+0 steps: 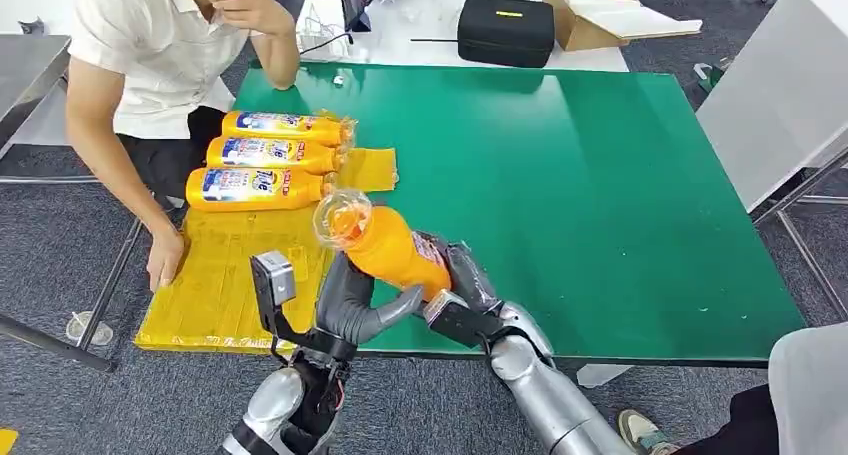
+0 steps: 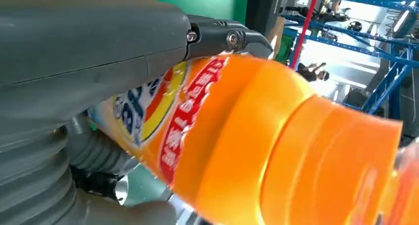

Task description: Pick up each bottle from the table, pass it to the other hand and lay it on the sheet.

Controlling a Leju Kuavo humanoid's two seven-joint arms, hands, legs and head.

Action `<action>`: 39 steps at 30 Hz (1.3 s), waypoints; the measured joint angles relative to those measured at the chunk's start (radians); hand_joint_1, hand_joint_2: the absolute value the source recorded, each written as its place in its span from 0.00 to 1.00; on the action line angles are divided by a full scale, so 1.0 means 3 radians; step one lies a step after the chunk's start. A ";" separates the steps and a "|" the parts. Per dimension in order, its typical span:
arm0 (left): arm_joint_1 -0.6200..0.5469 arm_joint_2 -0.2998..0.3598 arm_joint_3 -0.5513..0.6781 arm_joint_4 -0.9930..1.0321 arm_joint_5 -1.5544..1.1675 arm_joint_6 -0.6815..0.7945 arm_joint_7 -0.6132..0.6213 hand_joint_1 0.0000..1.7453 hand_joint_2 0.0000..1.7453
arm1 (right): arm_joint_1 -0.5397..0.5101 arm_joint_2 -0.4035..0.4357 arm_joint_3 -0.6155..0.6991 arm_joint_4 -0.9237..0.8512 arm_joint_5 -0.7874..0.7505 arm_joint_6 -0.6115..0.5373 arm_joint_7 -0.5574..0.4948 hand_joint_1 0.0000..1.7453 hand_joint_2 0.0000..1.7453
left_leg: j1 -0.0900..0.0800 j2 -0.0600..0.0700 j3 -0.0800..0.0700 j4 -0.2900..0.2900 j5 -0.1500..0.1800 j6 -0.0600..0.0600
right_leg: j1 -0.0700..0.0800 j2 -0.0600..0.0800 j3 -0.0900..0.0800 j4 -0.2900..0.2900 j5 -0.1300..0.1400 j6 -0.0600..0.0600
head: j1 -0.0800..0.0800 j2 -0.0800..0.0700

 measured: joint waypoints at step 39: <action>0.0291 0.0046 0.0817 -0.0558 -0.0128 0.0703 -0.0106 1.00 1.00 | 0.1063 -0.0254 -0.0162 -0.0476 0.0392 -0.1649 -0.0323 0.00 1.00 | 0.0000 -0.0006 -0.0015 0.0000 -0.0002 0.0000 | 0.0000 -0.0003 -0.0015 -0.0001 -0.0002 0.0000 | 0.0000 0.0000</action>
